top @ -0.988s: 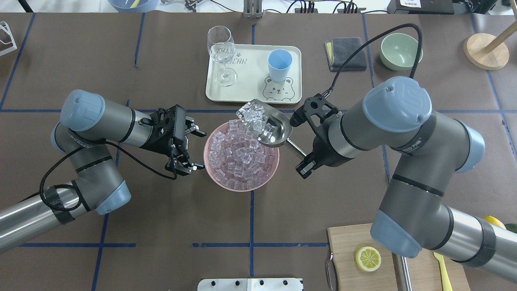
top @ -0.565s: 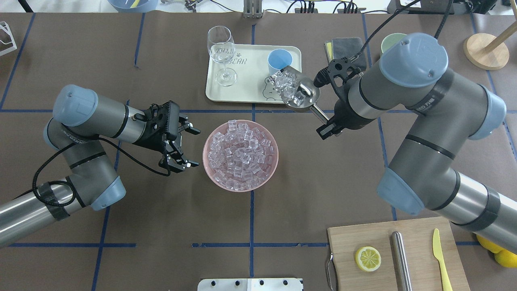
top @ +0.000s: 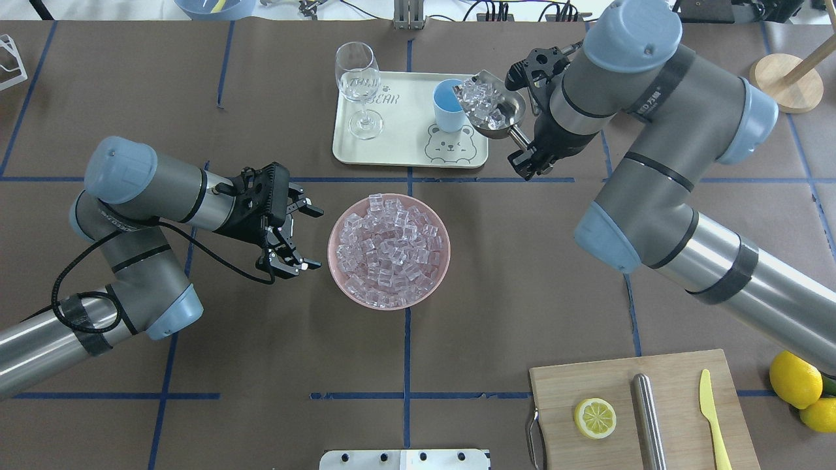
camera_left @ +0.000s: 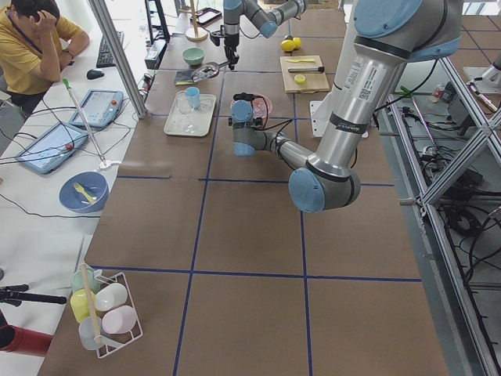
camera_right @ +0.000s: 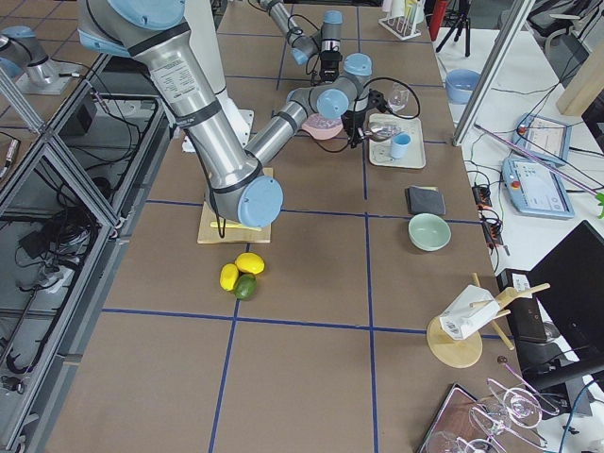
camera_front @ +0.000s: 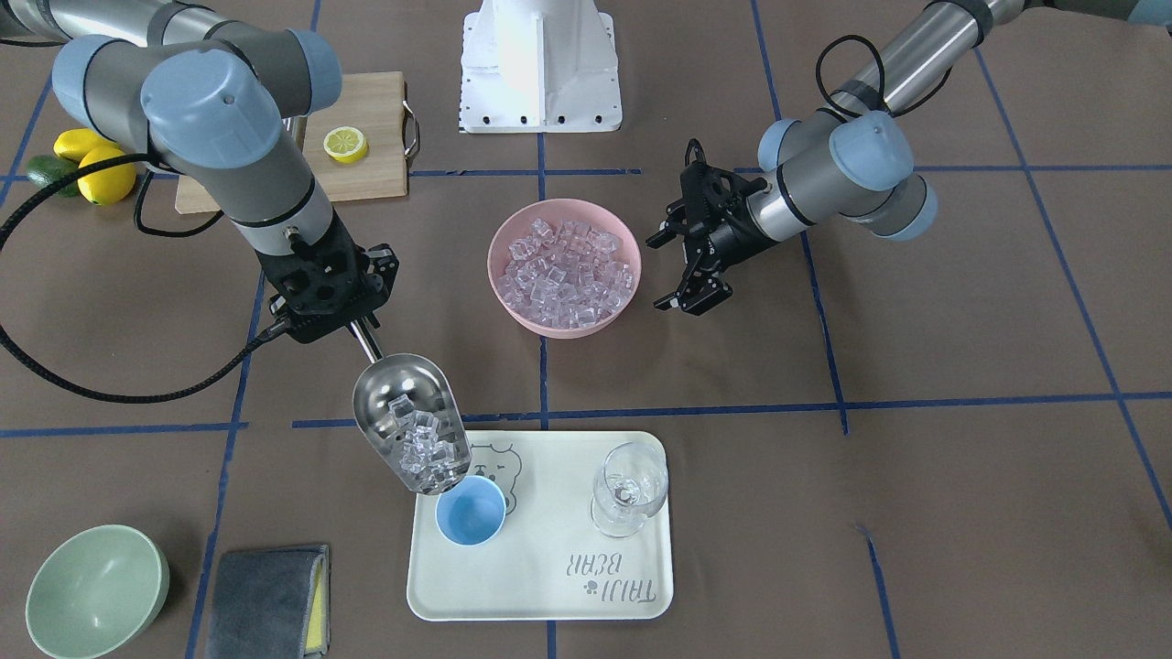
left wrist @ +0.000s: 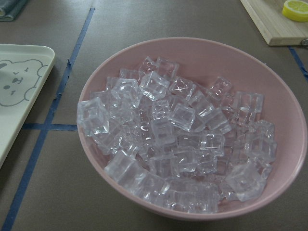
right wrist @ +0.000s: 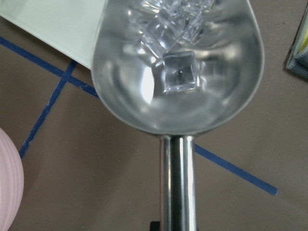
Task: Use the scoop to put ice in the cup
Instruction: 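Tilt the scoop over the light blue cup with the right gripper to pour ice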
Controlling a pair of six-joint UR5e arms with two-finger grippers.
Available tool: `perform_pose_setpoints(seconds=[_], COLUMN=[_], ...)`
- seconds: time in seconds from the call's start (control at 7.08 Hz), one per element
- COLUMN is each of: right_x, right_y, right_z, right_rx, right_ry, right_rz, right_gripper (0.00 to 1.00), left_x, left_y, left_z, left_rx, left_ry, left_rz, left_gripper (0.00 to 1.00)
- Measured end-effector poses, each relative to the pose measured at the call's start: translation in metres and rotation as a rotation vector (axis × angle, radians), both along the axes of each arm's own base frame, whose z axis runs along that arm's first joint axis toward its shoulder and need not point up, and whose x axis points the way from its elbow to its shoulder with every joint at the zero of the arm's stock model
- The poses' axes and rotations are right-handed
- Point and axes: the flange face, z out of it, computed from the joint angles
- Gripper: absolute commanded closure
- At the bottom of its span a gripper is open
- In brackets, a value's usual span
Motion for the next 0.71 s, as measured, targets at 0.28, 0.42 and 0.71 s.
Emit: perform_pose_setpoints(seconds=[0.28,0.42,0.71], right_x=[0.003,0.002,-0.003], right_y=[-0.021,-0.03,-0.044], right_z=[-0.003,-0.01,-0.02], right_rx=[-0.005,-0.005,-0.024], right_ry=[0.044,0.069,0.107], right_rz=[-0.07,-0.105,-0.143], right_gripper=[1.0,1.0,1.0], left_x=[0.001,0.001,0.001], left_y=[0.001,0.001,0.002], left_z=[0.0,0.0,0.0], left_rx=[0.002,0.003,0.003], left_ry=[0.002,0.003,0.004], left_rz=[0.002,0.002,0.003], left_gripper=[0.0,0.0,0.0])
